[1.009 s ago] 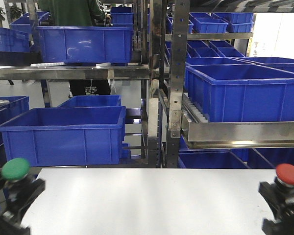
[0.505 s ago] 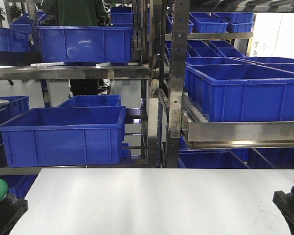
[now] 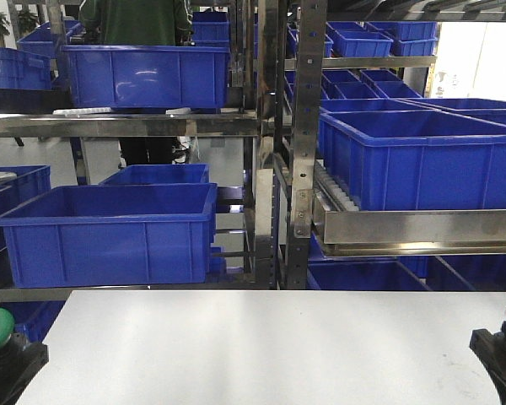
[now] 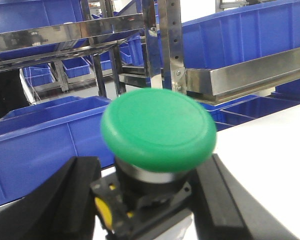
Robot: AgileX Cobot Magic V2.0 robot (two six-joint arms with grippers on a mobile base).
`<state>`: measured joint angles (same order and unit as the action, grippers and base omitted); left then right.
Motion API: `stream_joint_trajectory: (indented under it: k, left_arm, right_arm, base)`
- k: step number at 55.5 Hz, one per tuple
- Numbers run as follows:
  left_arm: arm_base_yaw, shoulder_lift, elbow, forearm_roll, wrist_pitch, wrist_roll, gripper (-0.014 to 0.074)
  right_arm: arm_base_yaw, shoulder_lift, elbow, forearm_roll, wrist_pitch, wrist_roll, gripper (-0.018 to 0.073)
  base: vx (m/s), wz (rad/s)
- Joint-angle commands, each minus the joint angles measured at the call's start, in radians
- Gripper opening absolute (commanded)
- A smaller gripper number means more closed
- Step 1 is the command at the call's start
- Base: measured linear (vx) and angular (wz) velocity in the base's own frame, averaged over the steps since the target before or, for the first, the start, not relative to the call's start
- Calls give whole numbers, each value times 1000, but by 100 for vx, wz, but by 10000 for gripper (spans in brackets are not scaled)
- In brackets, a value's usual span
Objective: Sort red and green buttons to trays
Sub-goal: 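Drive the base to the green and red trays holding both switches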
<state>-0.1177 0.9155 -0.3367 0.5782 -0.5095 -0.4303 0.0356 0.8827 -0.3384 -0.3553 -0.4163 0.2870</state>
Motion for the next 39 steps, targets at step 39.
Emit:
stream_joint_trajectory:
  k: [39]
  left_arm:
    - [-2,-12,-29,-34,-74,-2,1]
  right_arm:
    - [-6,-9,-31,2,-89,-7,-8]
  base:
    - [-3,28]
